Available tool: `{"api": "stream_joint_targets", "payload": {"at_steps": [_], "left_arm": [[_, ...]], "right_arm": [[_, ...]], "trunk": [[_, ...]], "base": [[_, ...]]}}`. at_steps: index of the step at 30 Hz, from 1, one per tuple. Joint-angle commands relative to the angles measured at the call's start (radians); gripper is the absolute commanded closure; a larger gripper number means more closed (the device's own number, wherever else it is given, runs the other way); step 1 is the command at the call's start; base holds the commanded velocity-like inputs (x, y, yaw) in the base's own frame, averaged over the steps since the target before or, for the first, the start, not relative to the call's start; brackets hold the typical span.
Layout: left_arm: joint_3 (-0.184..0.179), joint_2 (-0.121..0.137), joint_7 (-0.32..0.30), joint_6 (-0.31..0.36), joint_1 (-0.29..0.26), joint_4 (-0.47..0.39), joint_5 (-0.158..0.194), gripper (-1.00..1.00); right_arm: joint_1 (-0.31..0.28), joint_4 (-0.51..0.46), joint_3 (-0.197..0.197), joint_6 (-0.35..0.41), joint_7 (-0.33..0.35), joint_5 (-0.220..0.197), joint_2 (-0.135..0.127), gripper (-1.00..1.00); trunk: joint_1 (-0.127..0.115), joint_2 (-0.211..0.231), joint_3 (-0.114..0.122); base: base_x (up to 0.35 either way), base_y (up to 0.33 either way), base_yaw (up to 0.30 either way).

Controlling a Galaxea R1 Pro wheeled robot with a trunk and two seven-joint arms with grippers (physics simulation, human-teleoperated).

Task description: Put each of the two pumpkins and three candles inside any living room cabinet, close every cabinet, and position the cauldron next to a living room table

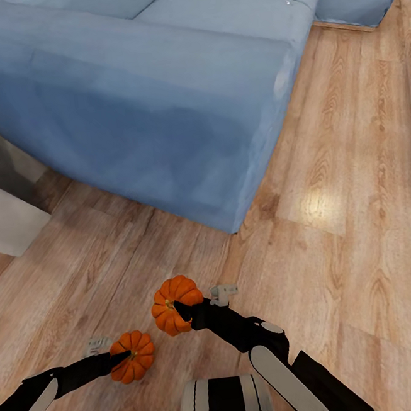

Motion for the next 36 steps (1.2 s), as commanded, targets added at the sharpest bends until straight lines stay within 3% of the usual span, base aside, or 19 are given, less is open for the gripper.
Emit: {"api": "stream_joint_targets", "payload": {"at_steps": [1,21,36], "left_arm": [[-0.006,0.001,0.052,0.004,0.000,0.002,-0.005,1.00],[-0.006,0.001,0.050,0.004,0.000,0.002,-0.006,1.00],[-0.006,0.007,0.035,0.011,0.000,0.001,-0.010,1.00]], "right_arm": [[-0.001,-0.002,0.002,0.000,-0.012,-0.010,-0.001,1.00],[-0.001,-0.002,0.002,0.000,-0.012,-0.011,-0.001,1.00],[-0.001,-0.002,0.002,-0.002,-0.012,-0.019,0.000,1.00]], "trunk": [[0.000,0.000,-0.001],[0.000,0.000,-0.001],[-0.007,0.003,0.057]], "base": [[0.000,0.000,0.000],[0.000,0.000,0.000],[0.000,0.000,0.000]]}}
